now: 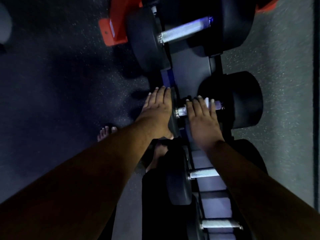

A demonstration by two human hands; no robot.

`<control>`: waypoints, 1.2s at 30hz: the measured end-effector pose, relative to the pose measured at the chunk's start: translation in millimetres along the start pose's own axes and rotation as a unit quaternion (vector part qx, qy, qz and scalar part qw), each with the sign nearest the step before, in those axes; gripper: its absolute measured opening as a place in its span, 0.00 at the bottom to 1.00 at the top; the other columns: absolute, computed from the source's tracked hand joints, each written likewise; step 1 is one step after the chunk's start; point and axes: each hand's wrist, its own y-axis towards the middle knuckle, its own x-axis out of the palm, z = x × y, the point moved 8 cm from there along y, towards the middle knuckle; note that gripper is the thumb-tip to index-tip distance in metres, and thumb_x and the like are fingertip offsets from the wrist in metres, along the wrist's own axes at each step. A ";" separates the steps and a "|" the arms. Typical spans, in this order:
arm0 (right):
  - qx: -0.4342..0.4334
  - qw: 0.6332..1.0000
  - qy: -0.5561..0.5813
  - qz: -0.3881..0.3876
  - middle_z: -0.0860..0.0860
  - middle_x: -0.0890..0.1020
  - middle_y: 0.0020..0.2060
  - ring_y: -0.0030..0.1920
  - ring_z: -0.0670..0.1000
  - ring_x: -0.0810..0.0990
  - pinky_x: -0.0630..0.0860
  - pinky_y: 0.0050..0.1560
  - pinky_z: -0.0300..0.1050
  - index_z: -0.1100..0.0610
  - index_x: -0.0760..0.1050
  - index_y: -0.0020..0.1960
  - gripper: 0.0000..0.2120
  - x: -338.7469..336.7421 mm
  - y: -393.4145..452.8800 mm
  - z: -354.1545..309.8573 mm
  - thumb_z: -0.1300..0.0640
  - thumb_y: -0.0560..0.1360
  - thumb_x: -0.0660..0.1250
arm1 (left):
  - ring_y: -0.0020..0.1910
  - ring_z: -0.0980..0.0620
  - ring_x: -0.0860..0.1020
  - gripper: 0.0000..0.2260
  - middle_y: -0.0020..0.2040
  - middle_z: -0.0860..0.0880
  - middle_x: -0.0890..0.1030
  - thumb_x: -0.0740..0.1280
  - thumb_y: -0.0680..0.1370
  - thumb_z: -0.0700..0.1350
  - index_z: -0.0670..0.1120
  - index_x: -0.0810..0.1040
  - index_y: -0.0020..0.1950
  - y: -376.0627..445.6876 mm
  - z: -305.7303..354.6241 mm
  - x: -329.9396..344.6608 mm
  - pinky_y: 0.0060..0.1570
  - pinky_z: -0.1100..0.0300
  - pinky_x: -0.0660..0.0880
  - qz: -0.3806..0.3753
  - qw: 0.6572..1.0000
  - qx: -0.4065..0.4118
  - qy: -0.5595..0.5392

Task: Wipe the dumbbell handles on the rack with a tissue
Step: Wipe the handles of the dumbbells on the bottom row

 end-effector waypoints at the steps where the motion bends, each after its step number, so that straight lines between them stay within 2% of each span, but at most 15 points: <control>1: -0.014 1.000 0.001 -0.016 0.61 0.70 0.72 0.76 0.62 0.63 0.52 0.77 0.64 0.62 0.61 0.77 0.29 -2.2 11.4 -7.5 0.59 0.76 0.46 | 0.81 0.43 0.38 0.70 0.82 0.41 0.39 0.83 0.59 0.60 0.39 0.35 0.80 0.6 -0.3 0.2 0.78 0.51 0.36 -0.002 1.000 -0.001 0.002; 5: -0.081 0.993 0.044 -0.068 0.59 0.70 0.73 0.74 0.59 0.66 0.50 0.79 0.55 0.62 0.60 0.78 0.29 -0.5 32.3 -30.6 0.58 0.78 0.45 | 0.81 0.43 0.38 0.70 0.82 0.41 0.38 0.83 0.60 0.60 0.39 0.34 0.80 1.3 0.8 0.3 0.79 0.50 0.36 -0.008 1.000 -0.001 0.005; 9: -0.102 0.992 0.065 0.029 0.61 0.76 0.68 0.70 0.60 0.74 0.66 0.74 0.57 0.66 0.71 0.71 0.28 -5.0 0.6 -30.7 0.60 0.74 0.51 | 0.81 0.43 0.38 0.69 0.82 0.41 0.38 0.82 0.61 0.60 0.39 0.35 0.80 1.0 -0.3 -0.1 0.79 0.50 0.36 -0.008 1.000 -0.003 0.012; 12: -0.115 0.978 0.153 0.084 0.61 0.76 0.68 0.70 0.60 0.74 0.66 0.74 0.56 0.66 0.74 0.69 0.26 -10.0 -15.4 -31.9 0.61 0.74 0.53 | 0.81 0.42 0.37 0.69 0.82 0.40 0.37 0.82 0.61 0.60 0.39 0.34 0.80 1.9 -1.4 -0.9 0.79 0.49 0.37 -0.016 1.000 -0.004 0.013; 16: -0.030 0.956 0.256 0.140 0.60 0.74 0.70 0.72 0.57 0.71 0.63 0.75 0.58 0.63 0.72 0.71 0.27 -17.8 -14.3 -13.9 0.61 0.74 0.54 | 0.81 0.42 0.37 0.69 0.82 0.41 0.36 0.82 0.61 0.60 0.40 0.33 0.80 2.2 -1.1 1.4 0.79 0.48 0.38 -0.020 1.000 -0.004 0.009; 21: 0.011 0.972 0.223 0.077 0.59 0.80 0.64 0.69 0.59 0.75 0.60 0.74 0.57 0.64 0.78 0.65 0.25 -8.5 21.8 -24.0 0.60 0.72 0.55 | 0.81 0.44 0.36 0.69 0.82 0.43 0.36 0.82 0.62 0.59 0.41 0.33 0.80 2.5 -2.4 2.5 0.79 0.49 0.37 -0.021 1.000 -0.003 -0.009; 24: -0.011 0.971 0.225 0.079 0.61 0.78 0.66 0.70 0.60 0.74 0.60 0.75 0.57 0.66 0.75 0.68 0.26 -8.7 3.6 -33.9 0.58 0.74 0.53 | 0.81 0.44 0.36 0.68 0.82 0.42 0.35 0.82 0.62 0.59 0.41 0.33 0.80 1.2 -1.9 1.1 0.79 0.49 0.37 -0.020 1.000 0.000 -0.009; 27: -0.006 0.942 0.324 0.086 0.59 0.75 0.69 0.72 0.56 0.71 0.65 0.74 0.54 0.64 0.74 0.70 0.26 -3.6 -30.0 -35.9 0.60 0.74 0.55 | 0.81 0.43 0.36 0.68 0.82 0.42 0.36 0.82 0.62 0.59 0.41 0.33 0.80 1.9 -1.0 -0.1 0.79 0.49 0.37 -0.018 1.000 0.004 -0.009; 29: 0.140 0.856 0.490 0.091 0.54 0.79 0.64 0.66 0.49 0.76 0.70 0.70 0.45 0.61 0.78 0.67 0.22 18.4 -51.5 -22.2 0.67 0.74 0.59 | 0.81 0.43 0.37 0.68 0.82 0.42 0.36 0.82 0.62 0.59 0.41 0.34 0.80 1.5 -1.6 -0.7 0.79 0.49 0.37 -0.017 1.000 0.003 -0.013; 30: 0.257 0.763 0.585 0.104 0.51 0.82 0.59 0.61 0.48 0.80 0.74 0.65 0.43 0.59 0.80 0.64 0.20 31.3 -61.2 -12.3 0.66 0.75 0.61 | 0.81 0.43 0.37 0.67 0.82 0.42 0.37 0.82 0.62 0.59 0.41 0.35 0.80 1.1 -2.4 -0.4 0.79 0.49 0.37 -0.013 1.000 0.003 -0.014; 31: 0.363 0.634 0.675 0.104 0.49 0.85 0.53 0.54 0.47 0.83 0.78 0.59 0.44 0.58 0.81 0.61 0.16 45.8 -67.0 -9.0 0.64 0.76 0.61 | 0.81 0.43 0.38 0.67 0.82 0.42 0.38 0.82 0.62 0.59 0.40 0.35 0.81 1.2 -2.7 -1.0 0.79 0.49 0.37 -0.007 1.000 0.003 -0.014; 32: 0.427 0.502 0.747 0.088 0.47 0.86 0.45 0.46 0.47 0.84 0.81 0.51 0.44 0.58 0.81 0.56 0.12 59.2 -66.3 -16.6 0.63 0.78 0.61 | 0.81 0.43 0.38 0.67 0.82 0.42 0.38 0.82 0.61 0.59 0.40 0.36 0.81 0.3 -3.1 -0.8 0.79 0.50 0.37 -0.005 1.000 0.004 -0.012; 33: 0.448 0.399 0.797 0.065 0.46 0.85 0.37 0.38 0.45 0.82 0.81 0.41 0.40 0.57 0.79 0.51 0.10 61.0 -55.6 -27.2 0.65 0.79 0.60 | 0.81 0.43 0.38 0.67 0.82 0.42 0.38 0.82 0.61 0.59 0.40 0.36 0.81 0.0 -2.3 -1.7 0.79 0.50 0.37 -0.003 1.000 0.006 -0.014; 34: 0.444 0.325 0.833 0.053 0.48 0.82 0.31 0.32 0.45 0.80 0.79 0.35 0.39 0.57 0.77 0.47 0.11 56.3 -39.5 -37.6 0.68 0.79 0.58 | 0.81 0.43 0.38 0.67 0.82 0.42 0.38 0.82 0.61 0.59 0.40 0.36 0.81 -0.1 -2.1 -1.4 0.79 0.51 0.36 -0.003 1.000 0.007 -0.015; 36: 0.430 0.250 0.865 0.062 0.56 0.80 0.35 0.35 0.53 0.79 0.81 0.43 0.47 0.59 0.77 0.46 0.12 44.3 -11.7 -46.0 0.70 0.74 0.57 | 0.81 0.43 0.38 0.67 0.82 0.41 0.38 0.82 0.62 0.59 0.40 0.35 0.81 0.8 -0.6 -2.7 0.78 0.51 0.36 -0.004 1.000 0.008 -0.015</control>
